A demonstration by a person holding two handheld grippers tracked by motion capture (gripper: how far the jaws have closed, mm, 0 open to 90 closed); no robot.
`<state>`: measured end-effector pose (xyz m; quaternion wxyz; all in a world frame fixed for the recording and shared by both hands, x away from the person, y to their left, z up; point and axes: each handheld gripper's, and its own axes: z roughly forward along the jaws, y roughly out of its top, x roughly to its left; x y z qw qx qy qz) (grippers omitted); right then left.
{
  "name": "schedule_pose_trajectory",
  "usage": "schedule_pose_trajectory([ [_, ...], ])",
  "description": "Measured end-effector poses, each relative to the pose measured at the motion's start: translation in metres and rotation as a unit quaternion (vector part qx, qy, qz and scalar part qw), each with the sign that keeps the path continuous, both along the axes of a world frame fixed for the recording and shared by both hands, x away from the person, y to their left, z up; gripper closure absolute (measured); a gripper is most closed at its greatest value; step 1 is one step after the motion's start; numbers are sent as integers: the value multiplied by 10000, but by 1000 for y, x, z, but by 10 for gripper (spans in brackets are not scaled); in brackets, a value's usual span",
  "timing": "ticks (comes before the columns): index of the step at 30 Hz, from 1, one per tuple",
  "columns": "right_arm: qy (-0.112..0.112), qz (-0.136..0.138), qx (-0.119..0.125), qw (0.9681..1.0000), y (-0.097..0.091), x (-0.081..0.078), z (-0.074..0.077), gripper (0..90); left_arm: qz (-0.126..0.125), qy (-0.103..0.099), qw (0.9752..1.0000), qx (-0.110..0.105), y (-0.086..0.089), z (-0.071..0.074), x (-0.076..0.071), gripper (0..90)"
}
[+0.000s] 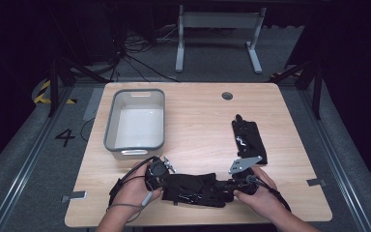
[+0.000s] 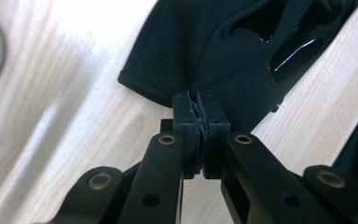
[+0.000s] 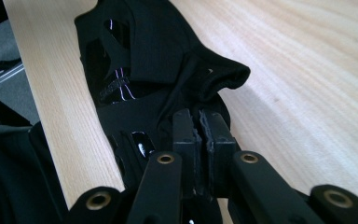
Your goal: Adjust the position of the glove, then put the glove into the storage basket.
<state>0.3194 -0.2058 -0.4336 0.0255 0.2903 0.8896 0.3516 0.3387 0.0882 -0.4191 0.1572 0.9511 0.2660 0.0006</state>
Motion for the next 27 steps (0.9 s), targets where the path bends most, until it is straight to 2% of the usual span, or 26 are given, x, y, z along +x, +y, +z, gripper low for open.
schedule_pose_trajectory([
  [4, 21, -25, -31, 10000, -1, 1, -1, 819, -30, 85, 10000, -26, 2, 0, 1, 862],
  [5, -80, -111, -56, 9999, -4, 1, 1, 772, 0, 103, 9999, -136, 3, 1, 0, 849],
  [8, -177, -169, -69, 9997, -8, 1, 5, 758, 68, 227, 9987, -455, 8, 7, 1, 775],
  [10, -262, -196, -80, 9994, -10, 1, 8, 754, 182, 175, 9976, -642, 10, 10, 0, 730],
  [12, -306, -212, -102, 9993, -11, 2, 10, 752, 237, 142, 9973, -684, 11, 12, 0, 690],
  [13, -333, -214, -85, 9992, -14, 4, 13, 746, 352, 46, 9963, -780, 12, 14, 0, 683],
  [15, -335, -232, -61, 9992, -16, 6, 16, 739, 404, -43, 9956, -848, 13, 17, 0, 677],
  [16, -355, -253, -63, 9990, -18, 7, 18, 738, 404, -43, 9956, -848, 13, 17, 0, 673],
  [17, -383, -275, -63, 9989, -20, 9, 20, 738, 479, -62, 9942, -965, 14, 19, 1, 671],
  [18, -371, -309, -63, 9988, -22, 11, 22, 737, 507, -77, 9938, -989, 14, 19, 2, 665],
  [23, -393, -539, -152, 9977, -34, 28, 32, 739, 760, -170, 9910, -1089, 15, 20, 4, 651],
  [27, -442, -839, -341, 9949, -44, 48, 39, 742, 874, -264, 9892, -1148, 19, 20, 5, 647],
])
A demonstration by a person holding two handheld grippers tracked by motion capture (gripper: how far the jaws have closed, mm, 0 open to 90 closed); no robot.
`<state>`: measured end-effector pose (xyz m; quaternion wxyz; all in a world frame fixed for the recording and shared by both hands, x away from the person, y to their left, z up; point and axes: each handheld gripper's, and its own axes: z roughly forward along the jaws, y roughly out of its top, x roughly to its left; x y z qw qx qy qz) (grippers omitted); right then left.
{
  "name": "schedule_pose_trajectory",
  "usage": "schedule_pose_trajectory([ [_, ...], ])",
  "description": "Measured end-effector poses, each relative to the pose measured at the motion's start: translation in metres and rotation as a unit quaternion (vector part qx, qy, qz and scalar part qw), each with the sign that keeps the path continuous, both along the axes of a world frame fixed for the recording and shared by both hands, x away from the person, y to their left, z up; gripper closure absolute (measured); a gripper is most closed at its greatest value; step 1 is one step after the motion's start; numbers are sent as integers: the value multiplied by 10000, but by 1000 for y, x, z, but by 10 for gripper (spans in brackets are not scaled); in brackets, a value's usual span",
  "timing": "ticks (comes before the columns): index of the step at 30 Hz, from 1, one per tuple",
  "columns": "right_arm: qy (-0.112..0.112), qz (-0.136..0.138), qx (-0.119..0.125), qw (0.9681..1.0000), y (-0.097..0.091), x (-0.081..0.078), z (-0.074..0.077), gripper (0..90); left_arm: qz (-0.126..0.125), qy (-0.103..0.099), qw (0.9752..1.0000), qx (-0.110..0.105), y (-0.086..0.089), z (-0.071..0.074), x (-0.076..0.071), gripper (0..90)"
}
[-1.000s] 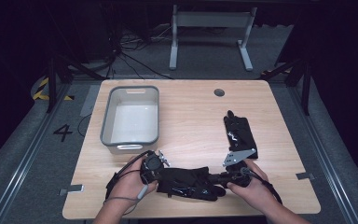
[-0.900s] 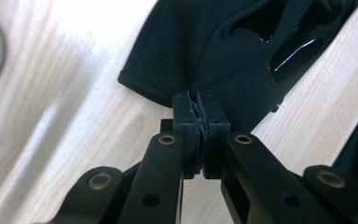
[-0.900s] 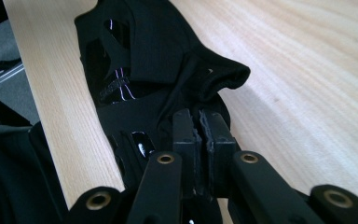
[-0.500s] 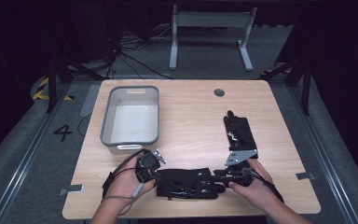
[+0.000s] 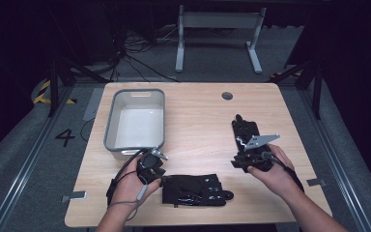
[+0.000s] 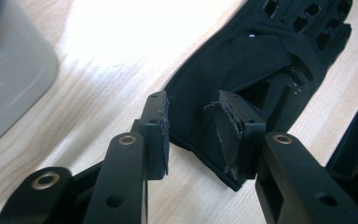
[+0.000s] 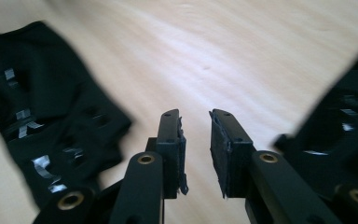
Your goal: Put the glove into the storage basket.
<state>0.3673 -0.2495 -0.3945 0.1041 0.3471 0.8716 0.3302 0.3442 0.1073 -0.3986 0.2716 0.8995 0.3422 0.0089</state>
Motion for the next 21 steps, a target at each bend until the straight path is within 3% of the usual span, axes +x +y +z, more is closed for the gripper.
schedule_pose_trajectory([
  [7, 51, -481, -188, 9987, -10, 39, 4, 722, 88, -12, 10000, -24, 5, -1, 1, 632],
  [14, 202, -910, -435, 9947, -14, 77, -13, 704, 154, 14, 9999, -16, 8, -3, 2, 636],
  [21, 364, -1087, -637, 9914, -15, 98, -29, 705, 162, 58, 9998, 26, 8, -7, 4, 631],
])
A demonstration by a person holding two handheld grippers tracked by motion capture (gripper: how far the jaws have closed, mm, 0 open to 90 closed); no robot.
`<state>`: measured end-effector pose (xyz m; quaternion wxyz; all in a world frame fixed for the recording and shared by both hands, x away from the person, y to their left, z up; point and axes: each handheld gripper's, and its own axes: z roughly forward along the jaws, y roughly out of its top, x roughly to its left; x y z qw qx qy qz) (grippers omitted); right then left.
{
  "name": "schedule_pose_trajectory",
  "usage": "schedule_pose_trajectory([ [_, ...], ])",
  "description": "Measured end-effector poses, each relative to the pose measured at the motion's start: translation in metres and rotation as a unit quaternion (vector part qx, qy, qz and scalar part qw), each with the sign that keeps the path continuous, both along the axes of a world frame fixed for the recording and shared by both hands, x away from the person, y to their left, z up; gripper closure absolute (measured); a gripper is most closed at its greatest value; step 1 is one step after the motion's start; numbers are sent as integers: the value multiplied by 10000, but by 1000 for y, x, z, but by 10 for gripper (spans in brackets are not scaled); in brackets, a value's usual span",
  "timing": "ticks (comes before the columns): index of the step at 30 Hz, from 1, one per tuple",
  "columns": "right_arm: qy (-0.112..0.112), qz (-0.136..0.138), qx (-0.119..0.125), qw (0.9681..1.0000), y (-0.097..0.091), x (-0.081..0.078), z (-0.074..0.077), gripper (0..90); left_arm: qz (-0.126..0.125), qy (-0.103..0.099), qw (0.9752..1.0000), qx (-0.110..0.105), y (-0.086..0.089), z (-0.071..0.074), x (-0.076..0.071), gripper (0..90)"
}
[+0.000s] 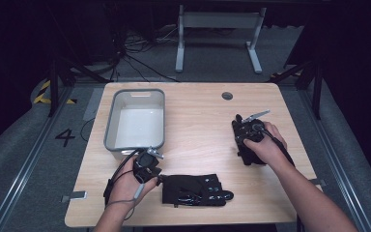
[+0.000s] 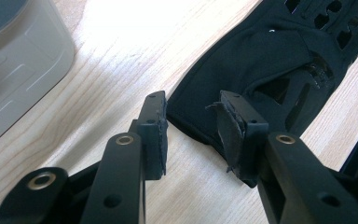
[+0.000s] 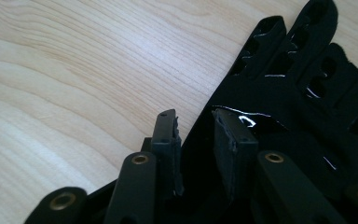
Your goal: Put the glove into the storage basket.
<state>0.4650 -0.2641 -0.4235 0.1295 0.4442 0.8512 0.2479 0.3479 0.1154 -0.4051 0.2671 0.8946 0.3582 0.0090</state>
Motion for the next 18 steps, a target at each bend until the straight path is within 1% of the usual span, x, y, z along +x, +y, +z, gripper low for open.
schedule_pose_trajectory([
  [4, 56, -91, -92, 9999, 1, 6, -7, 687, 10, 52, 10000, 22, 0, -1, 0, 640],
  [6, -8, -140, -184, 9997, 2, 8, -9, 670, 9, 60, 10000, 30, 0, -1, 1, 640],
  [8, 44, -134, -253, 9996, 4, 8, -12, 641, 13, 59, 10000, 28, 0, -1, 1, 640],
  [11, 19, -115, -375, 9992, 8, 8, -13, 628, 21, 58, 10000, 16, 1, -1, 1, 638],
  [14, 34, -121, -476, 9988, 11, 8, -13, 644, 18, 50, 10000, 20, 1, -1, 0, 632],
  [16, 31, -105, -524, 9986, 10, 9, -12, 676, 28, 54, 10000, 15, 2, -1, 1, 630],
  [18, 32, -116, -508, 9986, 9, 10, -12, 694, 33, 66, 10000, -1, 3, -1, 1, 629],
])
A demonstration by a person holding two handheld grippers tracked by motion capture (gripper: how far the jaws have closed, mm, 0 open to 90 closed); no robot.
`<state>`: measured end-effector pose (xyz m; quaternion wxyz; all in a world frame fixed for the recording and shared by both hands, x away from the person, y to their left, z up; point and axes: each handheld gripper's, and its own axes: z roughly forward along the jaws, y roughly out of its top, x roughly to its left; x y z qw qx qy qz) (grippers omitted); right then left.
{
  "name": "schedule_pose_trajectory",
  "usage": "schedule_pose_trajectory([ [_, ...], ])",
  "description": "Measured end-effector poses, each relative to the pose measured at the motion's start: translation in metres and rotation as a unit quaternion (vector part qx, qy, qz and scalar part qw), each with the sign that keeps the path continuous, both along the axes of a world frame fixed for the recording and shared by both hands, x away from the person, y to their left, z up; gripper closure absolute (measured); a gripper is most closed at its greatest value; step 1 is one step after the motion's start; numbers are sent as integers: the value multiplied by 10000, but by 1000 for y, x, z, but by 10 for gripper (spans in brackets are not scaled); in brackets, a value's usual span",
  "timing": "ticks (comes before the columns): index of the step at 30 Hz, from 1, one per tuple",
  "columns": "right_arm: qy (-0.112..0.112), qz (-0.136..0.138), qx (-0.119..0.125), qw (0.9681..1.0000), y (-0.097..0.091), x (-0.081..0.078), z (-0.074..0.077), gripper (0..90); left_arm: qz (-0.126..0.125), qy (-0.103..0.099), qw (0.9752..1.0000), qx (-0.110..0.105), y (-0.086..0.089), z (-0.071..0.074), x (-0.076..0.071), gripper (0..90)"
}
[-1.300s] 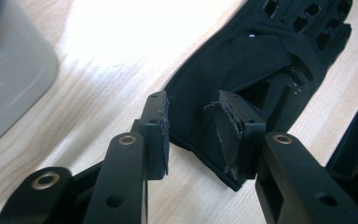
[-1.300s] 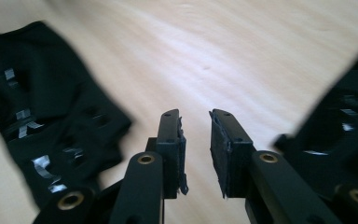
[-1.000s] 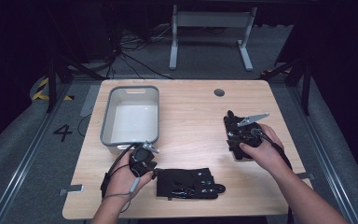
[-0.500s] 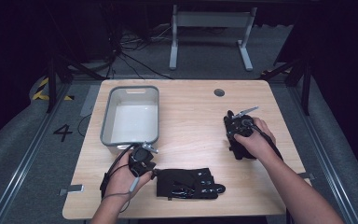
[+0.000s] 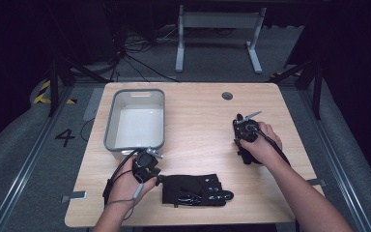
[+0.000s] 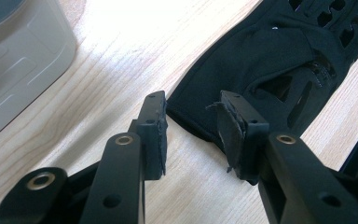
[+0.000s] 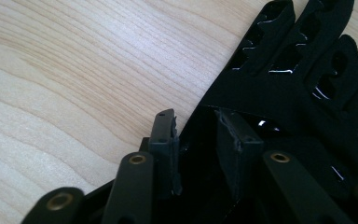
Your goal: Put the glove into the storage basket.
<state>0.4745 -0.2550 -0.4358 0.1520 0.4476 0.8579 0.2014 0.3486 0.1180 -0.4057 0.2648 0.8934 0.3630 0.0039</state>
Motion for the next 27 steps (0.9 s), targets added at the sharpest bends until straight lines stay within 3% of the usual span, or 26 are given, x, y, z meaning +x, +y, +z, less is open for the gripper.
schedule_pose_trajectory([
  [8, -58, 21, -29, 10000, -3, 1, 0, 810, -22, 14, 10000, -3, -1, 0, 0, 623],
  [15, -123, -20, 204, 9997, -10, -2, 6, 866, 15, 15, 10000, -73, 0, 1, 0, 630],
  [27, -674, 190, 619, 9956, -18, -30, 52, 871, -8, 3, 9999, -105, -2, 2, -2, 638],
])
